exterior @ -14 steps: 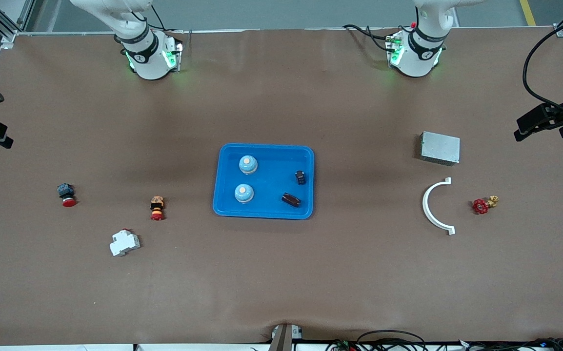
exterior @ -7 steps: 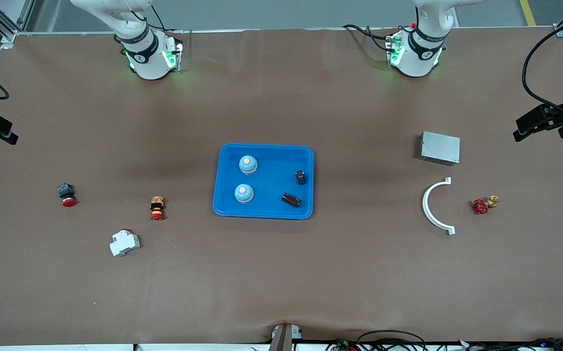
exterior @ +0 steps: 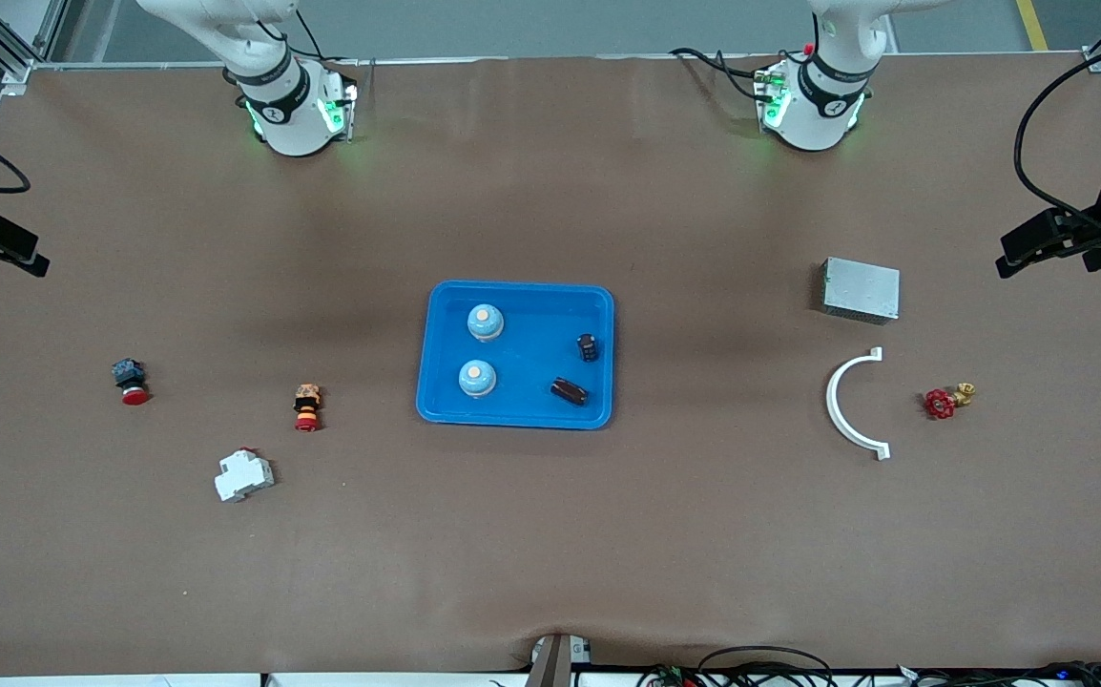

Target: Place electrolytic capacitor and blue bell in tray

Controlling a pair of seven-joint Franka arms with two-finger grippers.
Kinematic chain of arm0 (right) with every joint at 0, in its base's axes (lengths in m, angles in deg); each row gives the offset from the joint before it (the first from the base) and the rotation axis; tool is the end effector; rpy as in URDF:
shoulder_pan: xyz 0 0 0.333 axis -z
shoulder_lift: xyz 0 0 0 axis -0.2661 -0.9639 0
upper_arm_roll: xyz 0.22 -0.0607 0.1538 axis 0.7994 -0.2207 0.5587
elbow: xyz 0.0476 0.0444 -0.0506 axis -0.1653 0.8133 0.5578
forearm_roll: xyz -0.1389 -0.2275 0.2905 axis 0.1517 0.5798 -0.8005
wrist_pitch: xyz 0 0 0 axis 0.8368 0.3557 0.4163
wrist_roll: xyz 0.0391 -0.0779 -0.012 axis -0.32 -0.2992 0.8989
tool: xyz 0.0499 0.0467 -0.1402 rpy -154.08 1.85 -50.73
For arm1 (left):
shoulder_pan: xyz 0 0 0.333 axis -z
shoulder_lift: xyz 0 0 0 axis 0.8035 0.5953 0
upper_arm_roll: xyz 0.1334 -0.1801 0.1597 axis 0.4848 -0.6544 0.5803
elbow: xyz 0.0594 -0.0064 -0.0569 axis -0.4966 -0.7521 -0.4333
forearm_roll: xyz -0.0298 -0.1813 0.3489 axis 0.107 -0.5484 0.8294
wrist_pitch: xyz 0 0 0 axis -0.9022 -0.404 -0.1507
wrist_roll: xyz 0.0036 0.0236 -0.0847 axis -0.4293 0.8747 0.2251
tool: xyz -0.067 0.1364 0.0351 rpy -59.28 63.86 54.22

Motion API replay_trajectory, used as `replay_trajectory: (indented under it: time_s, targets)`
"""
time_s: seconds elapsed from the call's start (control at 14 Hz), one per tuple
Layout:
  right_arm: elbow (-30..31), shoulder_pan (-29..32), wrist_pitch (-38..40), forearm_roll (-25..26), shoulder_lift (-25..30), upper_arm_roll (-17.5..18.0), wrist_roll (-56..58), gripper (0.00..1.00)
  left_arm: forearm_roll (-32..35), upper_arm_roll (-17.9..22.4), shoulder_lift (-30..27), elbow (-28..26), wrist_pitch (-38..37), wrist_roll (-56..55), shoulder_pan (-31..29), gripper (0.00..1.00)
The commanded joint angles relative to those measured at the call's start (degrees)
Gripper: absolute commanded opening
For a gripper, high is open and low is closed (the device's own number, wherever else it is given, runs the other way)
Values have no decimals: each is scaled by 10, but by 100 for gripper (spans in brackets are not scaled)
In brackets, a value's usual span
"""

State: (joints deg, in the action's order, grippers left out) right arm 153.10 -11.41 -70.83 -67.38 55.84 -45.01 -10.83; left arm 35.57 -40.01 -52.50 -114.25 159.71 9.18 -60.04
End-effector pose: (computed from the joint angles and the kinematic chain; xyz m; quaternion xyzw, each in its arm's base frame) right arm 0.5539 -0.0659 0.5329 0.9995 -0.0320 0.0018 0.0010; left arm 0.5651 -0.0107 0.5359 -0.9995 -0.0307 -0.0012 0.0008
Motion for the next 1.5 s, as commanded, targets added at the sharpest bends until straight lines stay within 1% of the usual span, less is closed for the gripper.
replay_trajectory:
  time_s: [0.0, 0.43, 0.57, 0.86, 1.07, 1.35, 1.43]
  targets:
    - [13, -2, 1, 2, 15, 1, -10, 100, -6, -3, -8, -3, -5, 6, -3, 100]
    - [-5, -2, 10, 1, 16, 3, -9, 100, -7, -8, -34, -27, -9, -3, 0, 100]
    - [-5, -2, 9, 1, 16, 1, -8, 100, -7, -11, -54, -48, -8, -4, -1, 100]
    - [-5, -2, 10, 1, 17, 2, -9, 100, -6, -11, -59, -46, -9, -5, -3, 100]
    - [-5, -2, 9, 1, 17, 2, -9, 100, -1, -9, -53, -29, -10, 0, -3, 100]
    - [-5, -2, 9, 1, 19, 2, -9, 100, 0, -11, -52, -31, -11, 0, 0, 100]
    - [-5, -2, 9, 1, 19, 1, -9, 100, 0, -6, -54, -31, -11, 3, 5, 100]
